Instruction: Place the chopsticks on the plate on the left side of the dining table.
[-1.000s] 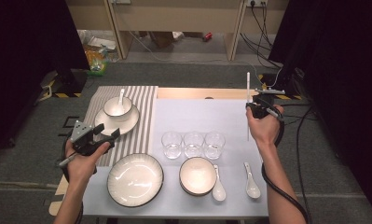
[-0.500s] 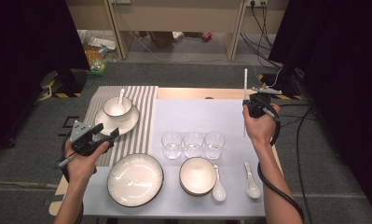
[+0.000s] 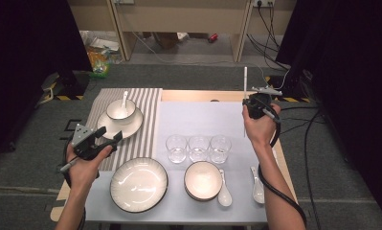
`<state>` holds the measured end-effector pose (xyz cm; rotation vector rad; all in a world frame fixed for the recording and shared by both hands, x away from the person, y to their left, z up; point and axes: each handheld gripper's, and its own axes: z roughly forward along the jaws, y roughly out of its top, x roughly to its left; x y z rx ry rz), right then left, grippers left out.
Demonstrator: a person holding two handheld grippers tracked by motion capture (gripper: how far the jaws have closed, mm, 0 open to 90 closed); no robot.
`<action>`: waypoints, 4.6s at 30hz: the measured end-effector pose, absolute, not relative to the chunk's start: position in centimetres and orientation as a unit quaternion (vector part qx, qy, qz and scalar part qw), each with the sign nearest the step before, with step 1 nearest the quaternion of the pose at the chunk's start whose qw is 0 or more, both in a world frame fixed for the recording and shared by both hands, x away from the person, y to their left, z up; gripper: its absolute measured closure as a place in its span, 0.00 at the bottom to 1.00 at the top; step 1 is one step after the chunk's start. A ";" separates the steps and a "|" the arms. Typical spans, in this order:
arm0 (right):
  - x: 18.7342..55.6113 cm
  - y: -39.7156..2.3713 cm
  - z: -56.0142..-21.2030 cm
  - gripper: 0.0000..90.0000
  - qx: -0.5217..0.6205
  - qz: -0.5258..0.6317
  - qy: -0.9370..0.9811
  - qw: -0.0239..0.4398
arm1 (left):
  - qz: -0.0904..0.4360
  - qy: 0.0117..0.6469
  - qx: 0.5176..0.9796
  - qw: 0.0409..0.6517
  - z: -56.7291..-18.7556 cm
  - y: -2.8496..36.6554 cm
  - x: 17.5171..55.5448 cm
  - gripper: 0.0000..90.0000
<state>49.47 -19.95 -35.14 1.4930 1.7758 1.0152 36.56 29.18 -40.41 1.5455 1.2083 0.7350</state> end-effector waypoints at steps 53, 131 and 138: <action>49.8 -14.0 -34.8 0.95 0.513 0.438 0.672 0.305 | 0.281 0.455 0.657 0.532 -37.2 25.5 39.0 0.32; 48.5 -8.4 -35.0 0.95 0.469 0.468 0.697 0.275 | 0.247 0.366 0.709 0.550 -30.1 11.9 49.4 0.35; 48.3 -8.2 -35.1 0.95 0.466 0.469 0.699 0.273 | 0.243 0.367 0.708 0.553 -30.2 10.9 50.2 0.36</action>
